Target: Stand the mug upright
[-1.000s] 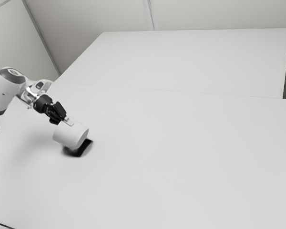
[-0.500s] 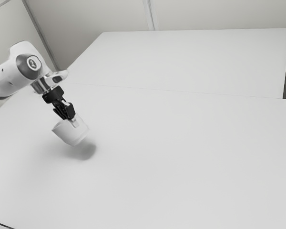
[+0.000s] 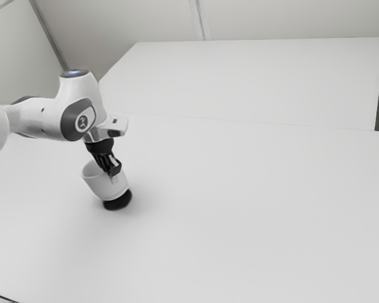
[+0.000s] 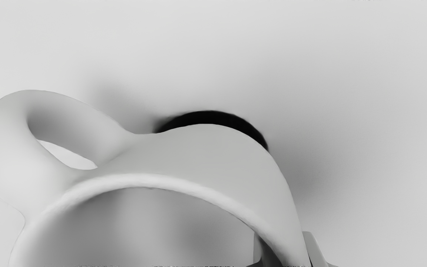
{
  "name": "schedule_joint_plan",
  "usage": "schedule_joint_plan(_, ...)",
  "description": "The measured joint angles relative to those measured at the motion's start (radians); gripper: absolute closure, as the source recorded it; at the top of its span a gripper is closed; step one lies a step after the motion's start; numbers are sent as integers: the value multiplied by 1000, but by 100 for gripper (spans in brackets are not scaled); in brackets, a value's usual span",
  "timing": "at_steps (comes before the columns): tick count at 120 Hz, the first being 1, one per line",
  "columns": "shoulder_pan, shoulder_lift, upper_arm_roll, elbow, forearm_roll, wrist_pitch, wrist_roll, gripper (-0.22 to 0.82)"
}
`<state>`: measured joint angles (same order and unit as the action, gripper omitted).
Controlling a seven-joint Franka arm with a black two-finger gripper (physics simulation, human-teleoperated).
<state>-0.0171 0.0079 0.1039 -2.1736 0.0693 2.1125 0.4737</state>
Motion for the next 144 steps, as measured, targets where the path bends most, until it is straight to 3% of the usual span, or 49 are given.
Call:
schedule_joint_plan(61, -136, 28, -26, -43, 107, 148, -160, 78)
schedule_joint_plan(94, -73, 60, -42, -38, 94, 190, -217, 78)
schedule_joint_plan(111, -105, 67, -52, -41, 89, 196, -243, 77)
schedule_joint_plan(121, -112, 68, -53, -43, 83, 196, -253, 72)
schedule_joint_plan(144, -97, 67, -53, -44, 66, 194, -257, 48)
